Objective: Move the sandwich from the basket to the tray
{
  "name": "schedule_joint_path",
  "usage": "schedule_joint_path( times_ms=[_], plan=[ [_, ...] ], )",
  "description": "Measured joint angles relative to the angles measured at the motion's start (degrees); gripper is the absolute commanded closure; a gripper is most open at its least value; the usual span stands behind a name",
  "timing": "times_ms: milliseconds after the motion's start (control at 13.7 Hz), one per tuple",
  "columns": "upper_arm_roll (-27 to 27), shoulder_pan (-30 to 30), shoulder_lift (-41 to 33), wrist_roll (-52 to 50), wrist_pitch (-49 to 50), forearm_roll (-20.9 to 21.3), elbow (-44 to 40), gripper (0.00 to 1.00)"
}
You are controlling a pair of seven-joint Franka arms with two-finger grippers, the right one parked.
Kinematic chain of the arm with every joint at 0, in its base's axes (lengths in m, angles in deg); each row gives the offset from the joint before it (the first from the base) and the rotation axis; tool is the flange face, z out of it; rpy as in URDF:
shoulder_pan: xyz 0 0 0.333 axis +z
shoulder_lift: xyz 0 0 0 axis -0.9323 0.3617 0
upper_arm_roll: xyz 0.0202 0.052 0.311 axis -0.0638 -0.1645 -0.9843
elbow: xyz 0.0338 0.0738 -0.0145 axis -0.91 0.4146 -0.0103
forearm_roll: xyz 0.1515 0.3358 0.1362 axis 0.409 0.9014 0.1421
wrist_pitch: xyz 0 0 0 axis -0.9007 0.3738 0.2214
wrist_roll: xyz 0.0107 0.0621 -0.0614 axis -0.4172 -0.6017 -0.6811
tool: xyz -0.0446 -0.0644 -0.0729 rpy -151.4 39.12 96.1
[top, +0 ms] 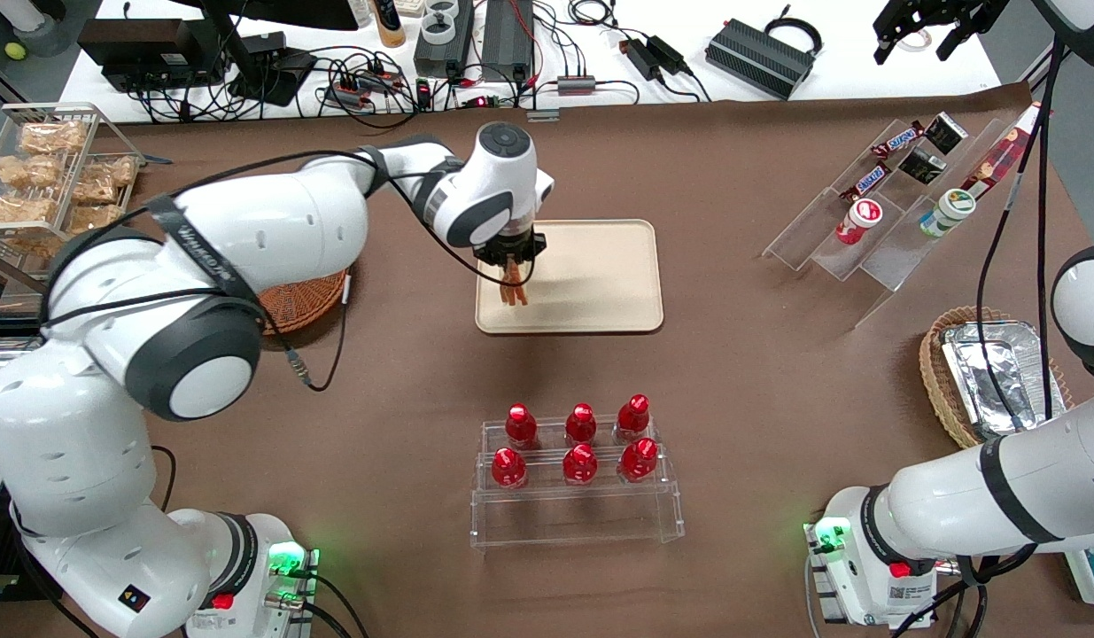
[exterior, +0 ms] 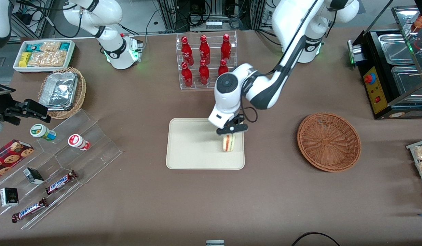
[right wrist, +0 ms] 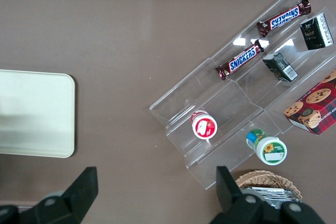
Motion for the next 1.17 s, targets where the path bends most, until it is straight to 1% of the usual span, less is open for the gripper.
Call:
schedule_joint_path(
  times_ms=[220, 439, 512, 585, 659, 805, 951, 1171],
  plan=[
    [0.00, -0.71, 2.83, 0.19, -1.18, 0.16, -1.09, 0.91],
    [-0.17, -0.71, 3.17, 0.35, -1.16, 1.06, -1.09, 0.91],
    [-0.23, -0.71, 3.32, 0.35, -1.14, 1.83, -1.09, 0.86],
    [-0.27, -0.71, 3.49, 0.35, -1.14, 2.06, -1.09, 0.38],
    [-0.33, -0.71, 3.61, 0.35, -1.14, 2.20, -1.09, 0.00],
    [-0.47, -0.71, 3.64, 0.29, -0.80, 2.37, -1.21, 0.00],
    [-0.63, -0.67, 3.36, 0.18, 1.78, 2.38, -2.19, 0.00],
    [-0.92, -0.24, -0.47, -0.14, 7.91, 2.37, -4.22, 0.00]
  ],
)
